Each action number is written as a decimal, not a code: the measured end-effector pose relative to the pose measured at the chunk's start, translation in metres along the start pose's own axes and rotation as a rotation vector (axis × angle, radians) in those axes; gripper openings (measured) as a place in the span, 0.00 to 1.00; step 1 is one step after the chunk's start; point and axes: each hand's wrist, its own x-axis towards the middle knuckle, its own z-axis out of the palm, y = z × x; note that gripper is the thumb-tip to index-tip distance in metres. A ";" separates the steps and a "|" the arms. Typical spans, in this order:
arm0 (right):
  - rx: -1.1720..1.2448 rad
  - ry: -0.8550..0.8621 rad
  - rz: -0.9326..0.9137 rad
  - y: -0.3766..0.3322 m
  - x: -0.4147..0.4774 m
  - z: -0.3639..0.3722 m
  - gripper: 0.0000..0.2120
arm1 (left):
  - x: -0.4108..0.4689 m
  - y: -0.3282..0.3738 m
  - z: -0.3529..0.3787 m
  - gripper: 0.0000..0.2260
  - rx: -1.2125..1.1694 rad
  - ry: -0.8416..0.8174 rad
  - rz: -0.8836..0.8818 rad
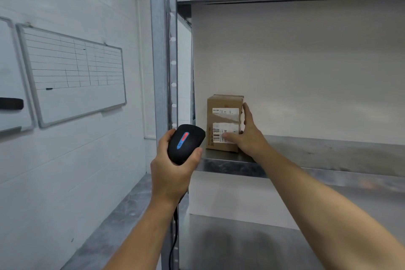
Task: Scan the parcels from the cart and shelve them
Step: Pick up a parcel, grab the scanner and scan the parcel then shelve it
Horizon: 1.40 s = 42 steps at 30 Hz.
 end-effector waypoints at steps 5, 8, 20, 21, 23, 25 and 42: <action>-0.002 0.013 0.012 -0.005 0.005 0.014 0.52 | 0.003 0.001 -0.005 0.31 -0.034 -0.005 0.019; 0.002 0.022 0.039 -0.005 0.011 0.022 0.51 | 0.005 0.002 -0.008 0.30 -0.050 -0.013 0.030; 0.013 0.050 0.102 -0.001 0.028 0.026 0.49 | 0.010 0.000 -0.008 0.30 -0.066 -0.031 0.065; 0.008 0.054 0.102 0.000 0.028 0.026 0.49 | 0.010 -0.001 -0.007 0.31 -0.063 -0.031 0.067; -0.009 0.056 0.106 0.002 0.027 0.024 0.49 | 0.012 -0.003 -0.006 0.31 -0.052 -0.036 0.074; -0.025 0.054 0.111 0.003 0.026 0.022 0.51 | 0.012 -0.003 -0.003 0.31 -0.054 -0.034 0.077; -0.401 0.326 -0.181 0.044 -0.108 -0.164 0.26 | -0.070 0.043 0.135 0.31 -0.245 -0.260 0.091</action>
